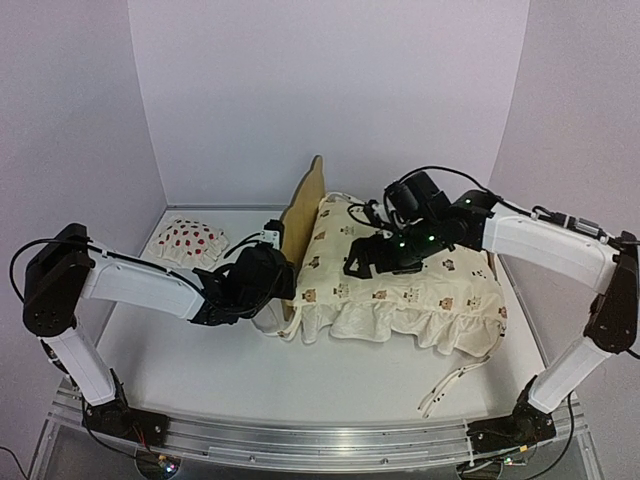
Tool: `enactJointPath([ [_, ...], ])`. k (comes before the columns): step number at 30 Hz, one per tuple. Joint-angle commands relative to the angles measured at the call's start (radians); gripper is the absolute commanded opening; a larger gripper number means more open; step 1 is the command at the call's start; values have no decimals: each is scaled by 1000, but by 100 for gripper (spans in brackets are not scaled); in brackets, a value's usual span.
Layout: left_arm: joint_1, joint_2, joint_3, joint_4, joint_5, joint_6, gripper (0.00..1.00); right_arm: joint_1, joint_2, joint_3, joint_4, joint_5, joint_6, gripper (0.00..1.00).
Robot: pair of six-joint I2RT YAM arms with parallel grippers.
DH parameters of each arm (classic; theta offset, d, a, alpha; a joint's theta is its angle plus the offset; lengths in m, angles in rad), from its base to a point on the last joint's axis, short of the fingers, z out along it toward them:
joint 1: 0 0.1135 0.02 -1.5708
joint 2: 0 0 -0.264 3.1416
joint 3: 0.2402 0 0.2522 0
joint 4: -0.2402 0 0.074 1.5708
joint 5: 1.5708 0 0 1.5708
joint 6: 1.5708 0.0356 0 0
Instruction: Set up the pet bed
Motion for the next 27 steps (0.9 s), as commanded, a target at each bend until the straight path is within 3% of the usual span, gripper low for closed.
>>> enactJointPath([
  [1,-1,-14,-30,30,154,-95,9,105,85,76,40,88,14,95],
  [6,-1,-47,-81,30,179,-112,20,200,171,124,76,164,13,94],
  [14,-1,-195,-179,7,221,-130,51,249,278,211,95,211,-11,93],
  [18,-1,-301,-229,-29,230,-130,56,253,341,273,94,220,-13,91],
  [27,-1,-555,-323,-206,181,-164,56,264,422,312,81,274,30,82],
])
